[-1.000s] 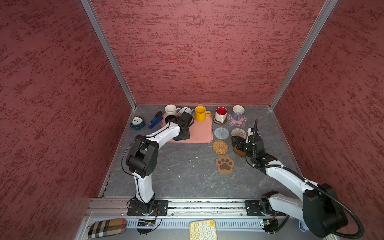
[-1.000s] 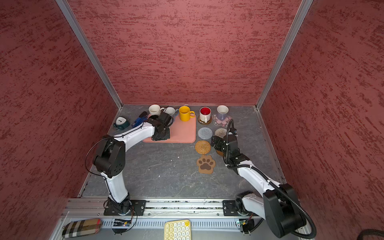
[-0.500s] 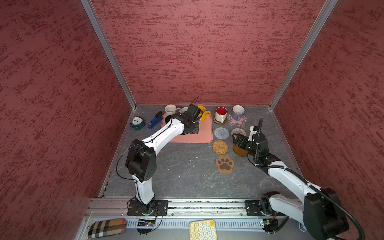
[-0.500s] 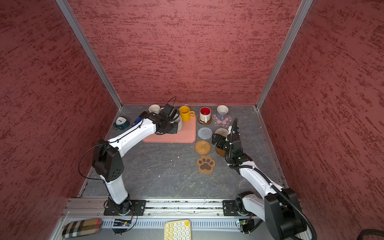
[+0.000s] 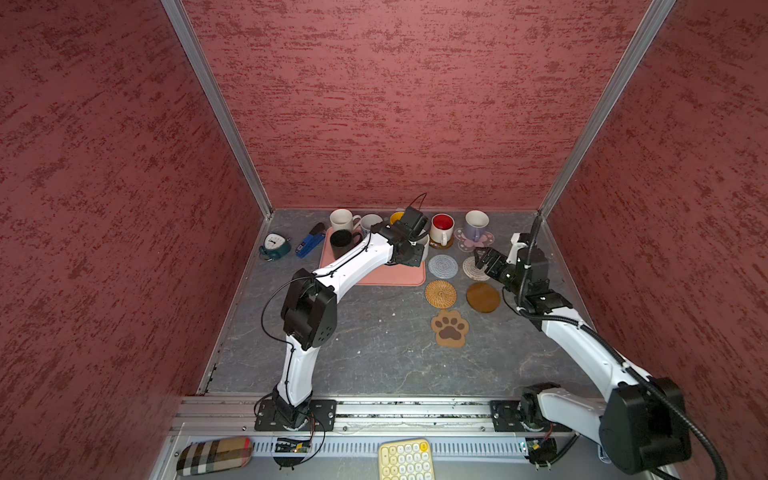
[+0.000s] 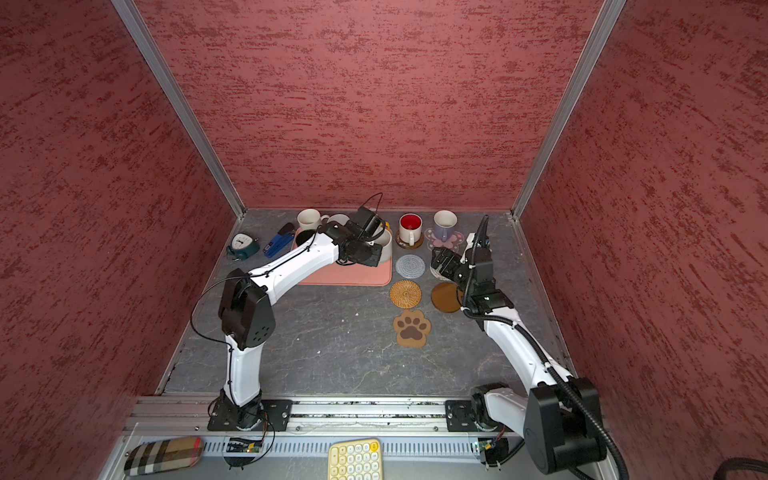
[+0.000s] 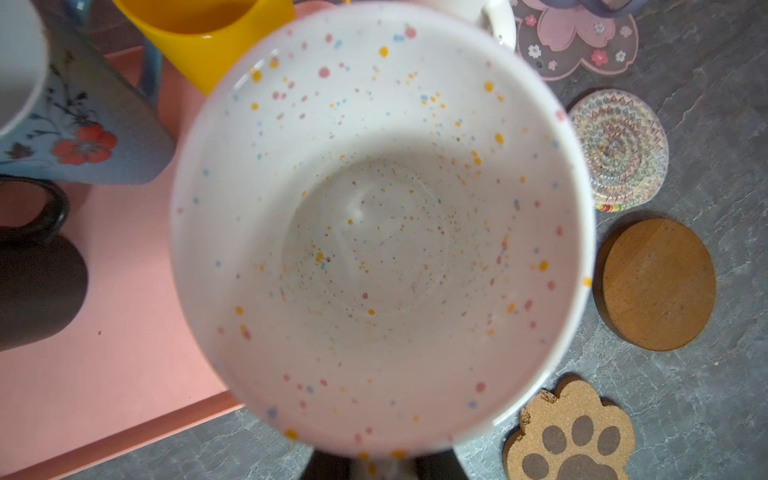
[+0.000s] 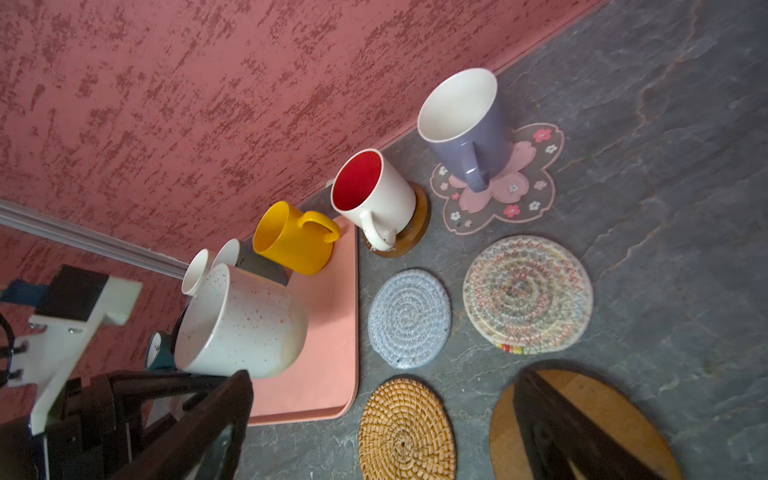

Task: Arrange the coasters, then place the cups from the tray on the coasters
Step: 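Lift the white speckled mug by its rim with the left gripper toward the coasters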

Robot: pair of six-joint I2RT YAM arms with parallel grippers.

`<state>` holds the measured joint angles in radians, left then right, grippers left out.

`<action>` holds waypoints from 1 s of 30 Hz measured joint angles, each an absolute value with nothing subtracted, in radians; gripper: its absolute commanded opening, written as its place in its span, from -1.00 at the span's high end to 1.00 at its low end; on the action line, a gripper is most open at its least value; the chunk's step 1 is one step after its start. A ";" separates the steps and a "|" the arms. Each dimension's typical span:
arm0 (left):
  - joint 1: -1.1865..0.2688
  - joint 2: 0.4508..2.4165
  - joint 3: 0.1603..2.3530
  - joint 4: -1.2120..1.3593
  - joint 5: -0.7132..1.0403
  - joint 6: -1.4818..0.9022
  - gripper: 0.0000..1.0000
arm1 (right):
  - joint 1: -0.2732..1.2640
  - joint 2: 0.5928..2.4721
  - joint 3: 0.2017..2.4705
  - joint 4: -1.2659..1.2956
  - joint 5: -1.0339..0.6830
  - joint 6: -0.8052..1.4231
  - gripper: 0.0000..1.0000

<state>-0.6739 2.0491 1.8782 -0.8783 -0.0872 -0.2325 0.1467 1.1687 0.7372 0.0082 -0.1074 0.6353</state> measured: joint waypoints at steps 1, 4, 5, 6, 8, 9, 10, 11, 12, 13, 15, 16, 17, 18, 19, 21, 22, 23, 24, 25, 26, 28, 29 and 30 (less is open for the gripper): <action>-0.678 2.065 1.893 -0.879 -0.084 -0.230 1.00 | 0.131 1.180 0.746 0.005 -0.116 0.635 -0.97; -0.691 2.110 1.943 -0.886 -0.075 -0.228 1.00 | 0.094 1.208 0.758 -0.002 -0.138 0.636 -0.97; -0.695 2.124 1.961 -0.887 -0.073 -0.227 1.00 | 0.085 1.216 0.760 -0.005 -0.143 0.636 -0.97; -0.699 2.139 1.980 -0.890 -0.071 -0.227 1.00 | 0.077 1.222 0.760 -0.006 -0.148 0.636 -0.97; -0.709 2.170 2.023 -0.895 -0.068 -0.227 1.00 | 0.062 1.234 0.760 -0.006 -0.156 0.636 -0.97; -0.714 2.186 2.046 -0.900 -0.067 -0.226 1.00 | 0.057 1.239 0.760 -0.006 -0.158 0.636 -0.97; -0.719 2.204 2.073 -0.905 -0.065 -0.226 1.00 | 0.052 1.246 0.760 -0.006 -0.161 0.636 -0.97; -0.723 2.222 2.099 -0.909 -0.063 -0.226 1.00 | 0.048 1.253 0.760 -0.006 -0.164 0.636 -0.97; -0.726 2.237 2.118 -0.910 -0.060 -0.226 1.00 | 0.044 1.259 0.760 -0.006 -0.166 0.636 -0.97; -0.730 2.252 2.139 -0.913 -0.059 -0.226 1.00 | 0.039 1.266 0.760 -0.006 -0.168 0.637 -0.97; -0.736 2.281 2.176 -0.920 -0.056 -0.226 1.00 | 0.030 1.274 0.760 -0.005 -0.173 0.640 -0.97; -0.738 2.292 2.191 -0.921 -0.055 -0.226 1.00 | 0.025 1.278 0.760 -0.005 -0.175 0.643 -0.97; -0.740 2.302 2.199 -0.921 -0.052 -0.226 1.00 | 0.021 1.280 0.760 -0.004 -0.176 0.645 -0.97; -0.741 2.313 2.210 -0.924 -0.051 -0.226 1.00 | 0.018 1.283 0.760 -0.002 -0.178 0.647 -0.97; -0.743 2.323 2.222 -0.929 -0.049 -0.226 1.00 | 0.016 1.286 0.760 -0.001 -0.180 0.648 -0.97; -0.745 2.344 2.242 -0.931 -0.047 -0.226 1.00 | 0.014 1.291 0.760 0.001 -0.181 0.648 -0.97; -0.746 2.353 2.249 -0.931 -0.046 -0.226 1.00 | 0.014 1.294 0.760 0.002 -0.183 0.647 -0.97; -0.747 2.359 2.252 -0.930 -0.045 -0.226 1.00 | 0.014 1.295 0.760 0.003 -0.183 0.647 -0.97; -0.748 2.365 2.253 -0.931 -0.044 -0.226 1.00 | 0.013 1.295 0.760 0.003 -0.184 0.647 -0.97; -0.748 2.370 2.254 -0.933 -0.043 -0.226 1.00 | 0.011 1.295 0.760 0.003 -0.185 0.647 -0.97; -0.748 2.372 2.254 -0.936 -0.040 -0.226 1.00 | 0.010 1.295 0.760 0.005 -0.187 0.647 -0.97; -0.749 2.376 2.254 -0.942 -0.036 -0.226 1.00 | 0.008 1.295 0.760 0.010 -0.191 0.647 -0.97; -0.750 2.376 2.254 -0.943 -0.035 -0.226 1.00 | 0.008 1.295 0.760 0.013 -0.193 0.648 -0.97; -0.751 2.376 2.256 -0.944 -0.033 -0.226 1.00 | 0.008 1.295 0.760 0.017 -0.196 0.647 -0.97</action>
